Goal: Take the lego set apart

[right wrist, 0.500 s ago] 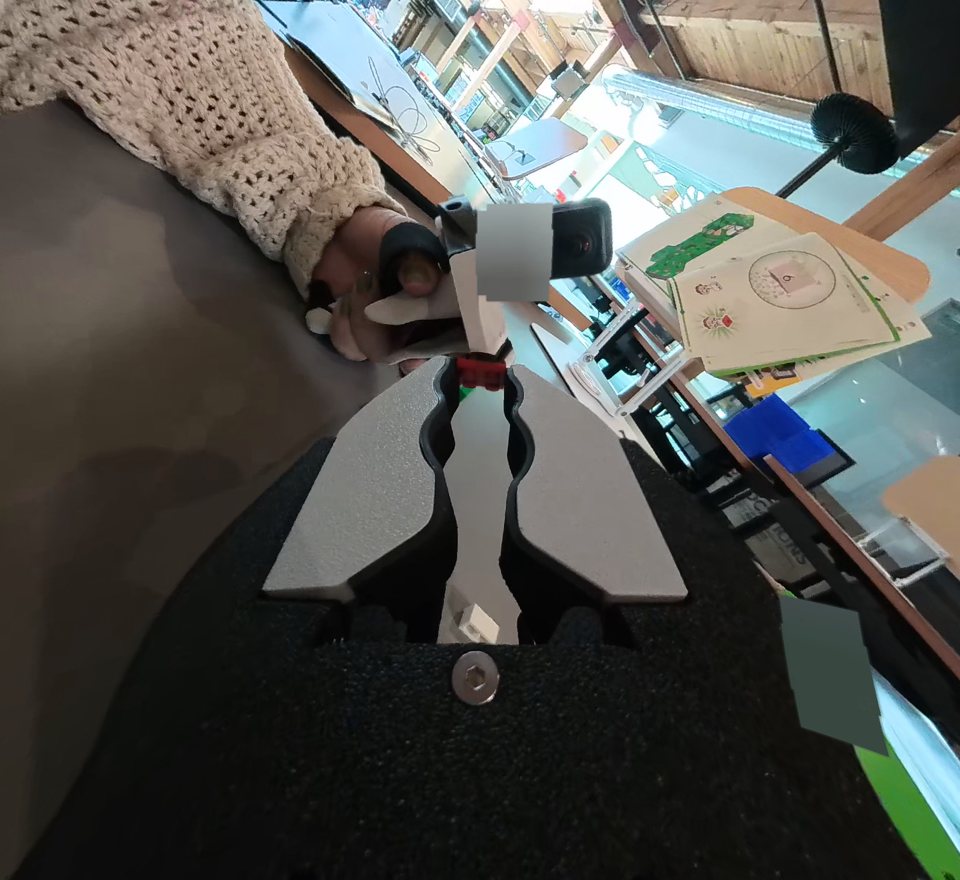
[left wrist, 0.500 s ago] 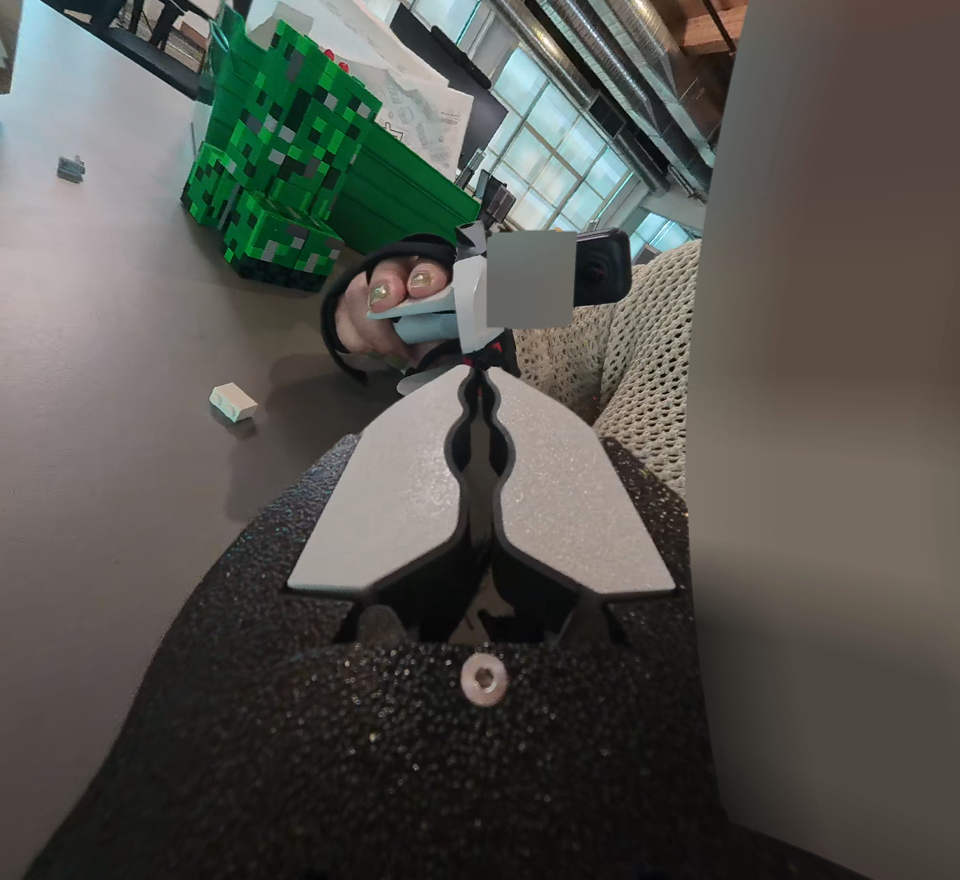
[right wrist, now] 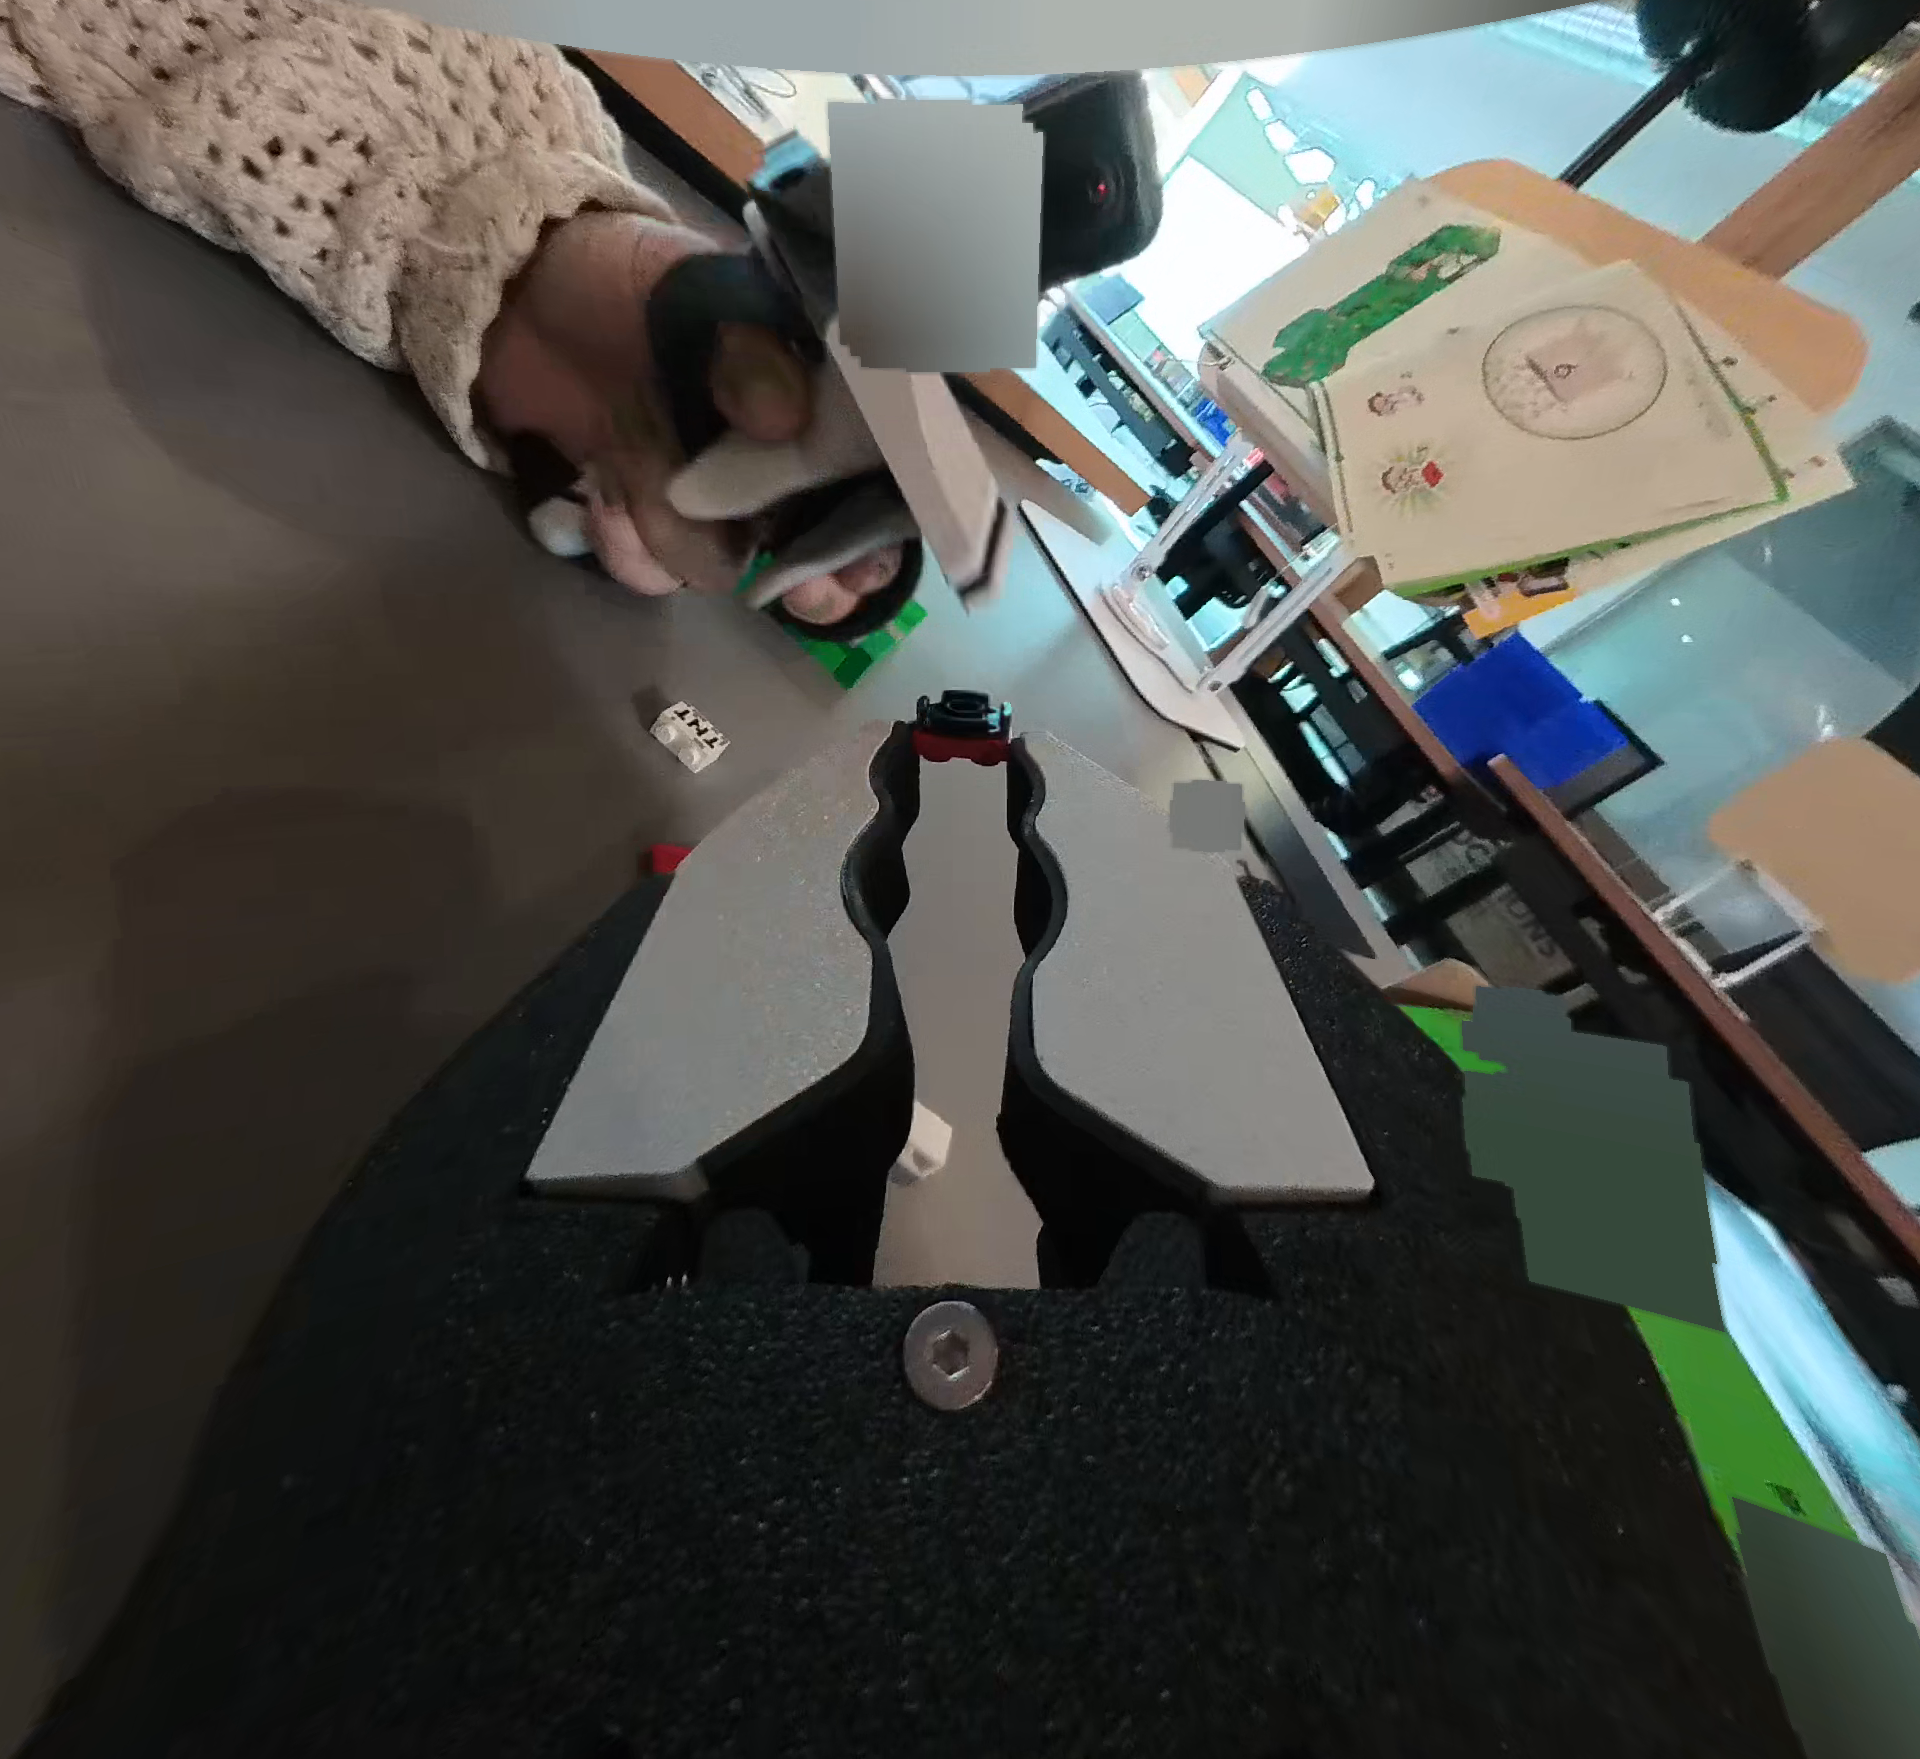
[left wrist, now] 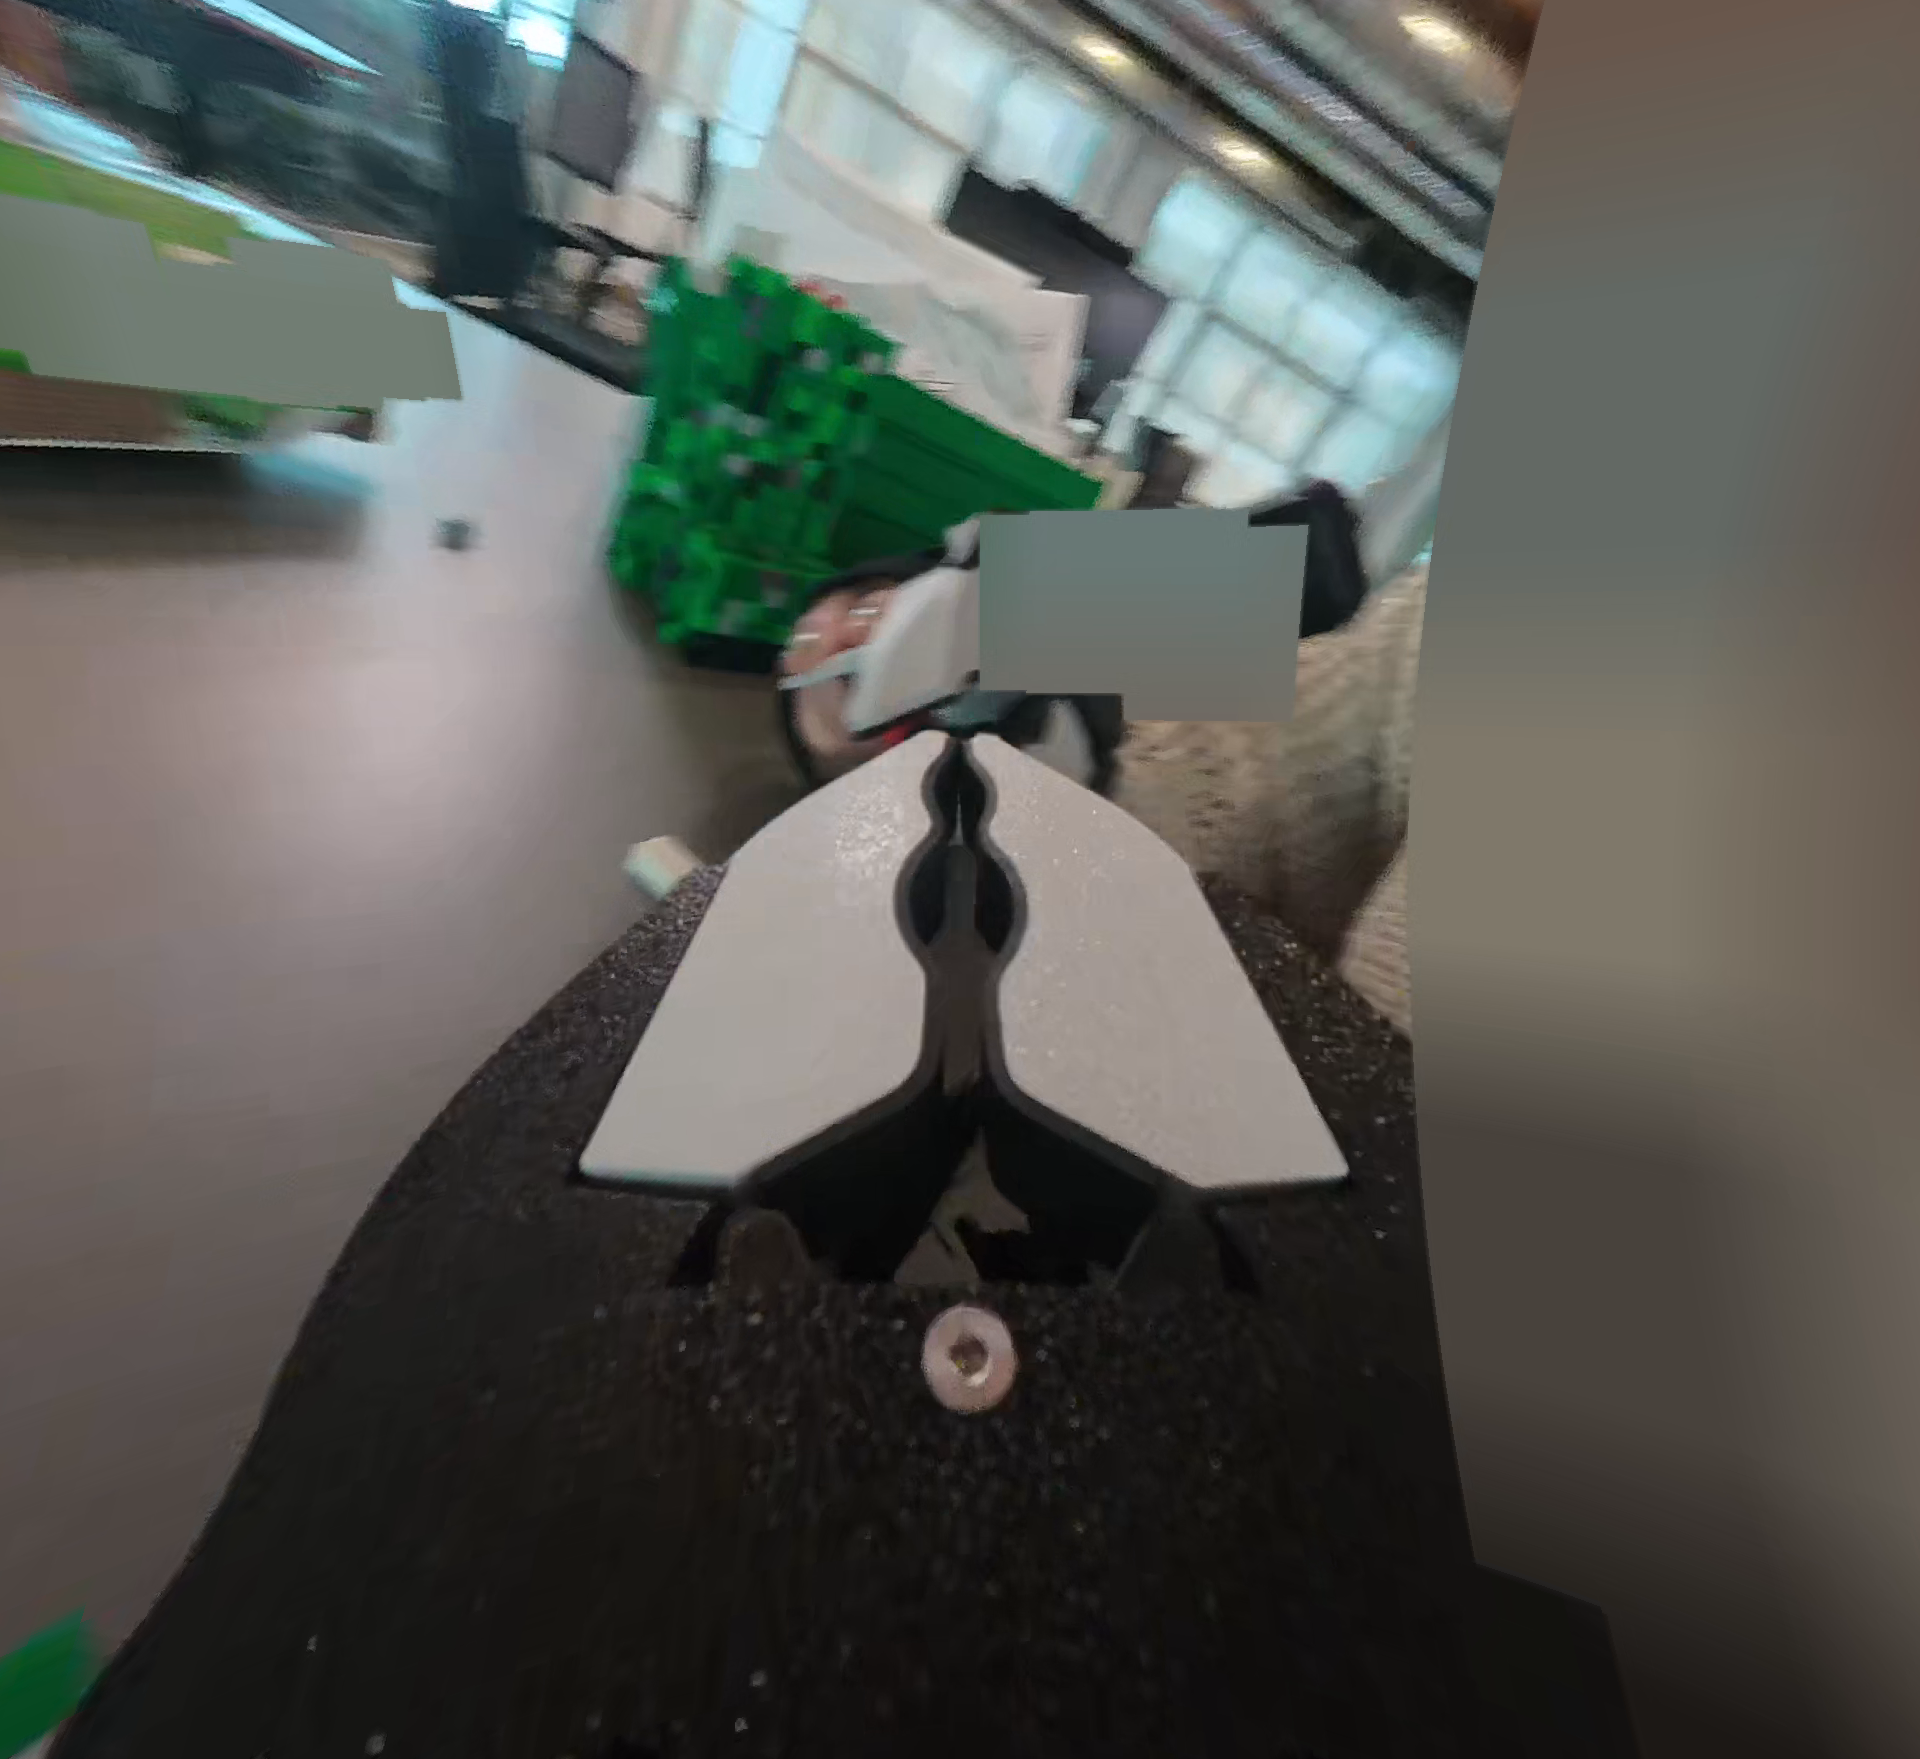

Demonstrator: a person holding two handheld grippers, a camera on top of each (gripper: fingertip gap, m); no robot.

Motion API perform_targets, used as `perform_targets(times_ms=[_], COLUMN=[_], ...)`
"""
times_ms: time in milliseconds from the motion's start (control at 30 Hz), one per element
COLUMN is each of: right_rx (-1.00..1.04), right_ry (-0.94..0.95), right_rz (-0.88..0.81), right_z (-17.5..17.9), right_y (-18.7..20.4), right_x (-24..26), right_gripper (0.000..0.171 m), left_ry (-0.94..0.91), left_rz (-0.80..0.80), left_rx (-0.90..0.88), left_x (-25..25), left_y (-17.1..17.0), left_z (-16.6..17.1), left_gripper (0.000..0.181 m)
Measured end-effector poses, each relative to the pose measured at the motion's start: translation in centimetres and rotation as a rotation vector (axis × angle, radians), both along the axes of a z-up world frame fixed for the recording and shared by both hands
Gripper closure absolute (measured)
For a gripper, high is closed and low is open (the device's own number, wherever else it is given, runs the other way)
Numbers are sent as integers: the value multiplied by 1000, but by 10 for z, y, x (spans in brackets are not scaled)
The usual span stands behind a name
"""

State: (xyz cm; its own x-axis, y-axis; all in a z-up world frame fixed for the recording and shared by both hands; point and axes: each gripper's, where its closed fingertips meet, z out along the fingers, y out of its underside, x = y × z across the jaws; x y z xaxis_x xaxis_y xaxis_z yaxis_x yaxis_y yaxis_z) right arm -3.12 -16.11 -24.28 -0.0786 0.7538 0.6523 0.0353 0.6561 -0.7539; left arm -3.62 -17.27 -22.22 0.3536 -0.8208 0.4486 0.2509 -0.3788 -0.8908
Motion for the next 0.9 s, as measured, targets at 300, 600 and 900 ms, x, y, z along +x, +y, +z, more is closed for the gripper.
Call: perform_targets(times_ms=[300,600,900], right_rx=[170,270,296], right_ry=[21,41,8], right_rz=[-41,-74,-119], right_z=[0,1,-2], right_y=[-3,-4,1], right_x=[-2,-3,-4], right_gripper=[156,156,156], left_ry=[84,126,172], left_rz=[8,19,75], left_rx=[-31,-41,-22], left_x=[8,9,8], left_y=[0,0,4], left_z=[-10,-15,-17], left_gripper=[173,174,173])
